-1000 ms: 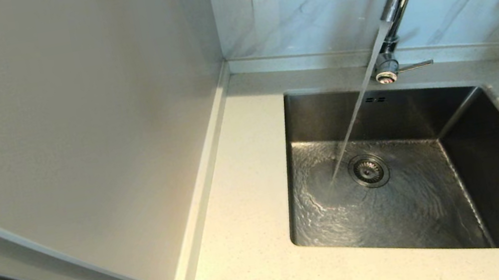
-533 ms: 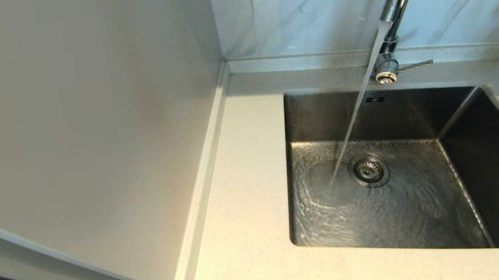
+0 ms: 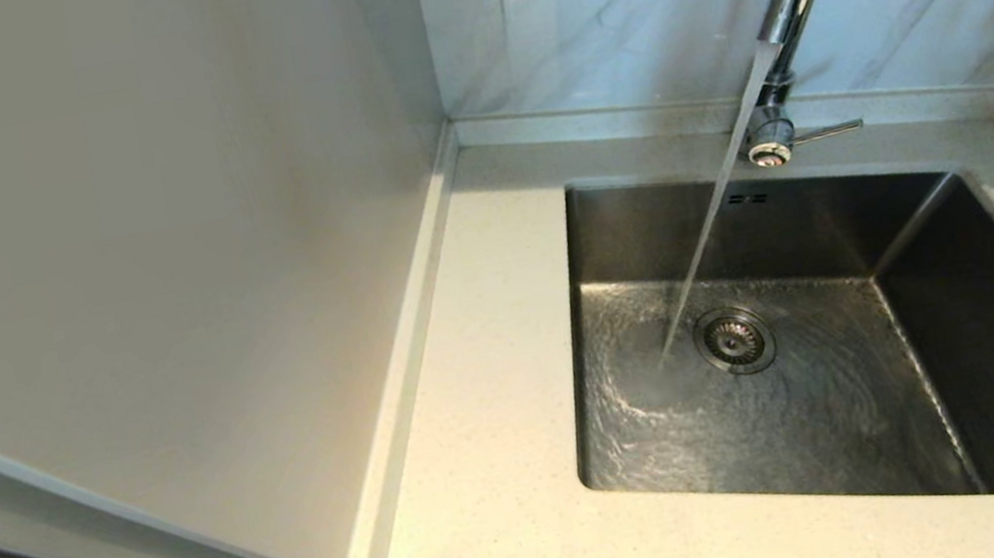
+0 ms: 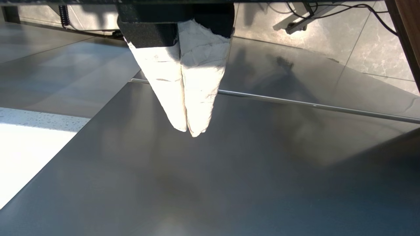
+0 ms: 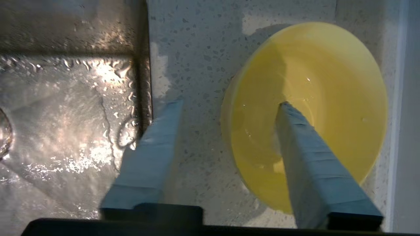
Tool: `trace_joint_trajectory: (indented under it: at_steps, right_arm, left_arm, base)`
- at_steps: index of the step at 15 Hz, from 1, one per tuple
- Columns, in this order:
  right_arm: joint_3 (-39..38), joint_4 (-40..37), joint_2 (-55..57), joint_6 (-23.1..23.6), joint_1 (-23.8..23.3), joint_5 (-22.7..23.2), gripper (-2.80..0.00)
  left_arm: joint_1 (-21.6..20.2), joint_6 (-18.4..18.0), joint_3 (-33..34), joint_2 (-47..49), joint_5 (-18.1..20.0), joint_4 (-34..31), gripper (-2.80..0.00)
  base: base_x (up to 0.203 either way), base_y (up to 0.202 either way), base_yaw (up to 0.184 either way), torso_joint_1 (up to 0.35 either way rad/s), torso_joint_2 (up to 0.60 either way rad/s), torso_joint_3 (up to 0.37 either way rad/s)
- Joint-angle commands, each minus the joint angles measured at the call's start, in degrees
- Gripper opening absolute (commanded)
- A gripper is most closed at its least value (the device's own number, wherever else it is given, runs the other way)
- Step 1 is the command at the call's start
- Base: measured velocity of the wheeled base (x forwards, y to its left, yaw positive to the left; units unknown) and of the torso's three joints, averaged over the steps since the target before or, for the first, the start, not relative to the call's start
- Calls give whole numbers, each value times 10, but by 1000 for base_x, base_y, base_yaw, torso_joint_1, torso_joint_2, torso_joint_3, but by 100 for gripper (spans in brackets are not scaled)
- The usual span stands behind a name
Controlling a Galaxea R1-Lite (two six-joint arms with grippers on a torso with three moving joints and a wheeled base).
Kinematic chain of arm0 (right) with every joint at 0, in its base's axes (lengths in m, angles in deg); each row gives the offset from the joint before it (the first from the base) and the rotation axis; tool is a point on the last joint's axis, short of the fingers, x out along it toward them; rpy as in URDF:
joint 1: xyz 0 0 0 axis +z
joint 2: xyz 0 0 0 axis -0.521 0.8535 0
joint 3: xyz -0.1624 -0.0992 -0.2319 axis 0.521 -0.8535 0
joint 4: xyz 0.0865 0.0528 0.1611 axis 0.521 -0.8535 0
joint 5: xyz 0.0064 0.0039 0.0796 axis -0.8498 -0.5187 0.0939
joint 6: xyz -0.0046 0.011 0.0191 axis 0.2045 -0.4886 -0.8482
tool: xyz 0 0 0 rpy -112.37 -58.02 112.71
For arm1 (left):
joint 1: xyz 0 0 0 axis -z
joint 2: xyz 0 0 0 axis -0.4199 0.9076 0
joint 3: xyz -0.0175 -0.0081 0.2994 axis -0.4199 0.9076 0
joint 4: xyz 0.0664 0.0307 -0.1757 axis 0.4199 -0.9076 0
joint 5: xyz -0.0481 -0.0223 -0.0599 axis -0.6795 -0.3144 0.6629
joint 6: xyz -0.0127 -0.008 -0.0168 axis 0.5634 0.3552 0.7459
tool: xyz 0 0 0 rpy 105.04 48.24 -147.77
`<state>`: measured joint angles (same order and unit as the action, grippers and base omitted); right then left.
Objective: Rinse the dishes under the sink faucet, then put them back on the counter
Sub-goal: Place the bowl on the table, then pick up the chopsticks
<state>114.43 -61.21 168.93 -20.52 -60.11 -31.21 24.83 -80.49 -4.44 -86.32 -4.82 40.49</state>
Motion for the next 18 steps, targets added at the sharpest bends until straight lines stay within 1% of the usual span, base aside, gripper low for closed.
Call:
trace_joint_trajectory:
  at_steps: [1, 5, 6, 7, 8, 10, 11, 12, 13, 14, 15, 17, 18]
  right_arm:
    - [-11, 0, -28, -5, 0, 3, 0]
    - [-65, -5, -148, -8, -9, 19, 0]
    - [-79, -19, -191, -8, -16, 22, 0]
    - [-83, -52, -231, -12, -26, 33, 0]
    - [-79, -99, -270, -31, -39, 63, 0]
    - [-66, -209, -345, -135, -52, 144, 0]
    - [-64, -256, -375, -178, -55, 187, 0]
    - [-62, -315, -403, -211, -57, 245, 0]
    - [-60, -364, -422, -237, -58, 286, 0]
    - [-63, -390, -437, -250, -58, 303, 0]
    - [-74, -405, -452, -252, -58, 308, 0]
    - [-107, -413, -482, -250, -39, 308, 0]
    - [-115, -422, -497, -250, -32, 299, 0]
  left_arm:
    - [0, 0, 0, 0, 0, 0, -280]
    - [0, 0, 0, 0, 0, 0, -280]
    - [0, 0, 0, 0, 0, 0, -280]
    - [0, 0, 0, 0, 0, 0, -280]
    - [0, 0, 0, 0, 0, 0, -280]
    - [0, 0, 0, 0, 0, 0, -280]
    - [0, 0, 0, 0, 0, 0, -280]
    - [0, 0, 0, 0, 0, 0, -280]
    - [0, 0, 0, 0, 0, 0, -280]
    - [0, 0, 0, 0, 0, 0, -280]
    - [0, 0, 0, 0, 0, 0, -280]
    - [0, 0, 0, 0, 0, 0, -280]
    - [0, 0, 0, 0, 0, 0, -280]
  base:
    - [0, 0, 0, 0, 0, 0]
    - [0, 0, 0, 0, 0, 0]
    - [0, 0, 0, 0, 0, 0]
    - [0, 0, 0, 0, 0, 0]
    - [0, 0, 0, 0, 0, 0]
    - [0, 0, 0, 0, 0, 0]
    - [0, 0, 0, 0, 0, 0]
    - [0, 0, 0, 0, 0, 0]
    - [0, 0, 0, 0, 0, 0]
    - [0, 0, 0, 0, 0, 0]
    - [0, 0, 0, 0, 0, 0]
    - [0, 0, 0, 0, 0, 0]
    - [0, 0, 0, 0, 0, 0]
